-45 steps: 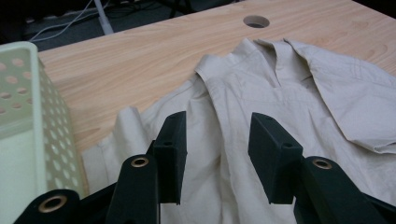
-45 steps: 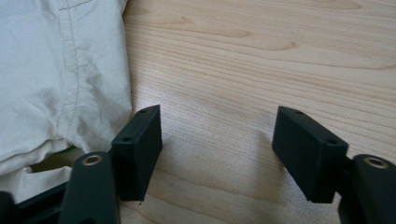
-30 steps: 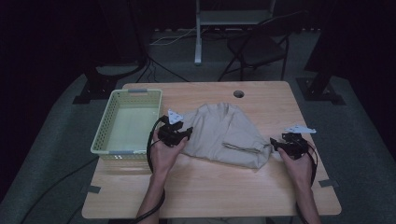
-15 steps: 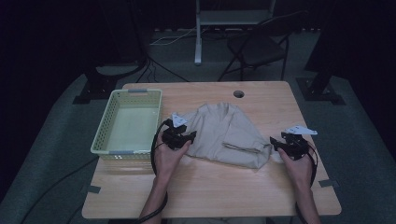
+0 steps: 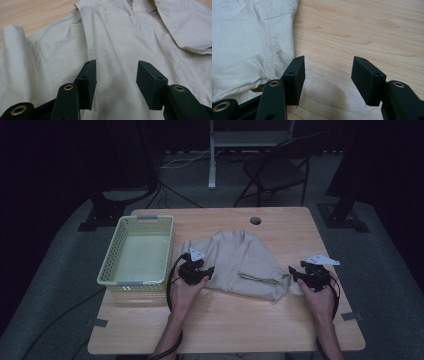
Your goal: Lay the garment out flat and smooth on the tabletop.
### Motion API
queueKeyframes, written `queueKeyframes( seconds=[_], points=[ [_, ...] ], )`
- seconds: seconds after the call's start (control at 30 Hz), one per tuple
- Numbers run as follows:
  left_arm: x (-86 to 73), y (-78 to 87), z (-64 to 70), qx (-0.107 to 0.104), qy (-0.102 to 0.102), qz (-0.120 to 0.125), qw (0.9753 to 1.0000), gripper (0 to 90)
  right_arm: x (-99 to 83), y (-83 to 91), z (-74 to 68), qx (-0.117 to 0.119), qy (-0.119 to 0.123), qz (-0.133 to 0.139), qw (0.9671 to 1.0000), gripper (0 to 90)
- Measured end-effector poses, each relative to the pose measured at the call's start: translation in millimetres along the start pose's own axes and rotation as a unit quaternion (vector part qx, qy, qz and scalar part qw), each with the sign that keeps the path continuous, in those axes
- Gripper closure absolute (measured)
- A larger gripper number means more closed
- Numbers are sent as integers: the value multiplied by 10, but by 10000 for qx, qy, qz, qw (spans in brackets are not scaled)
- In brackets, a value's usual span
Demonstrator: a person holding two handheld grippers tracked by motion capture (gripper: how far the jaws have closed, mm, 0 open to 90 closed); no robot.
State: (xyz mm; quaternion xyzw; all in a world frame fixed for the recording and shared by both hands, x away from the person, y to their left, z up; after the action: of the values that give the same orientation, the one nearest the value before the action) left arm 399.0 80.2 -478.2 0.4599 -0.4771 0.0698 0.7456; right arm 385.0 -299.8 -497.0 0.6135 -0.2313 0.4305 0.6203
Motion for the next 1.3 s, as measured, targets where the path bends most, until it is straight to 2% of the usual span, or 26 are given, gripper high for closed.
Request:
queueKeyframes(
  seconds=[0.3,0.5,0.77,0.87,1.3],
  points=[
    [-42,-83,38,-60,-34,-88,9999,509,21,33,-29,35,86,143,9999,457],
    [-73,-114,34,-89,25,-145,9999,507,50,76,-68,110,156,330,9993,475],
    [-86,-143,37,-107,16,-197,9997,506,84,122,-82,234,137,513,9983,484],
    [-88,-149,40,-117,13,-198,9997,506,92,130,-77,285,123,540,9981,485],
    [-106,-228,58,-179,32,-257,9995,495,151,204,-143,370,341,578,9971,494]
  ],
)
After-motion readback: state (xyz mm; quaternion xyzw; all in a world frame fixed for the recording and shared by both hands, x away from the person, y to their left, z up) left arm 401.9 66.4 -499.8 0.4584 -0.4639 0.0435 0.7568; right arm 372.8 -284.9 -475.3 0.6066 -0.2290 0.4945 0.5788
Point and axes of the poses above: each handheld gripper's, and its own axes: y roughly backward along the jaws, x roughly out of its top, z roughly to its right, the point moved 3 cm from there along -y, roughly forward along the jaws, and after that the axes turned 9 degrees about -x, right-handed, at the moved point
